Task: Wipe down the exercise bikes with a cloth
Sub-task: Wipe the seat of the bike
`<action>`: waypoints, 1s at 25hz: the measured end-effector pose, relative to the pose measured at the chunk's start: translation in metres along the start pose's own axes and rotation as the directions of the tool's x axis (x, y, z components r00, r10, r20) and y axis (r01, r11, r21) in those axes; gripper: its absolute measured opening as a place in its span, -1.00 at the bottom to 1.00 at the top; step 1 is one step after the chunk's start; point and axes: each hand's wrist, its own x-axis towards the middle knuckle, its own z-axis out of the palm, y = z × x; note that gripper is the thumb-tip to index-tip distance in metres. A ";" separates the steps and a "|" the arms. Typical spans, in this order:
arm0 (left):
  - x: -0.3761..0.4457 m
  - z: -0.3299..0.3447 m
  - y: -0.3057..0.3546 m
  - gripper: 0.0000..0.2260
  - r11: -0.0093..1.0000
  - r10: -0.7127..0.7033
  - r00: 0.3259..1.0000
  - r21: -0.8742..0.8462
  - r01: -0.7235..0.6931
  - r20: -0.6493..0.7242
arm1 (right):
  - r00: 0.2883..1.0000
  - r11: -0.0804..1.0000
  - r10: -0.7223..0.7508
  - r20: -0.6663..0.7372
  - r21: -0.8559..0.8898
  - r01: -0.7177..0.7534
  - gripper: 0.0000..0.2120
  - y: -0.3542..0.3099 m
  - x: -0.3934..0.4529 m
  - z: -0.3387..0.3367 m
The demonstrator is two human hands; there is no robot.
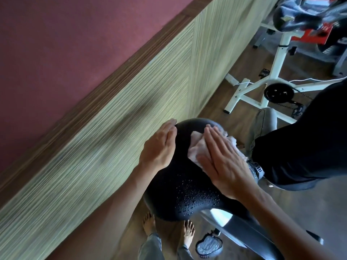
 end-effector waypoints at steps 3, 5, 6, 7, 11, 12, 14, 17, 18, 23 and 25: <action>0.001 0.003 -0.001 -0.55 1.000 0.029 0.999 0.011 -0.029 -0.015 | 0.970 0.963 0.243 0.011 0.119 -0.243 -0.27 0.008 0.023 0.004; 0.001 0.004 -0.002 -0.55 0.999 0.036 0.999 0.033 -0.036 -0.025 | 0.952 0.951 0.303 -0.042 0.072 -0.299 -0.26 0.000 0.055 0.005; 0.001 0.004 -0.002 -0.54 0.999 0.040 0.999 0.035 -0.039 -0.034 | 0.959 0.962 0.274 -0.068 0.029 -0.272 -0.26 -0.007 0.066 0.006; 0.001 0.004 -0.002 -0.54 0.999 0.039 0.998 0.032 -0.038 -0.043 | 0.972 0.975 0.221 -0.078 -0.003 -0.222 -0.26 -0.013 0.069 0.006; -0.001 0.004 -0.005 -0.55 0.997 0.033 0.994 -0.059 -0.039 -0.107 | 0.999 0.998 -0.015 -0.037 -0.059 0.013 -0.29 -0.010 0.035 -0.001; -0.001 0.005 -0.006 -0.55 0.996 0.032 0.993 -0.084 -0.042 -0.118 | 0.999 0.998 -0.029 -0.027 -0.053 0.027 -0.30 -0.005 0.027 -0.003; -0.001 0.005 -0.006 -0.53 0.994 0.029 0.990 -0.100 -0.043 -0.136 | 0.998 0.998 0.066 -0.021 -0.014 -0.066 -0.29 0.003 0.029 -0.003; 0.000 0.007 -0.004 -0.52 0.997 0.022 0.987 -0.075 -0.035 -0.158 | 0.965 0.966 0.257 -0.041 0.019 -0.257 -0.32 -0.003 0.071 0.002; 0.000 0.008 -0.004 -0.52 0.997 0.020 0.983 -0.071 -0.033 -0.180 | 0.967 0.967 0.252 -0.044 -0.017 -0.253 -0.33 -0.013 0.085 0.003; -0.007 0.006 -0.012 -0.52 0.979 -0.046 0.948 -0.203 -0.020 -0.316 | 0.992 0.990 -0.122 -0.038 -0.077 0.119 -0.35 -0.032 0.064 0.006; -0.009 0.006 -0.013 -0.49 0.965 -0.054 0.936 -0.260 -0.041 -0.349 | 0.988 0.987 -0.151 -0.042 -0.061 0.148 -0.36 -0.017 0.045 0.005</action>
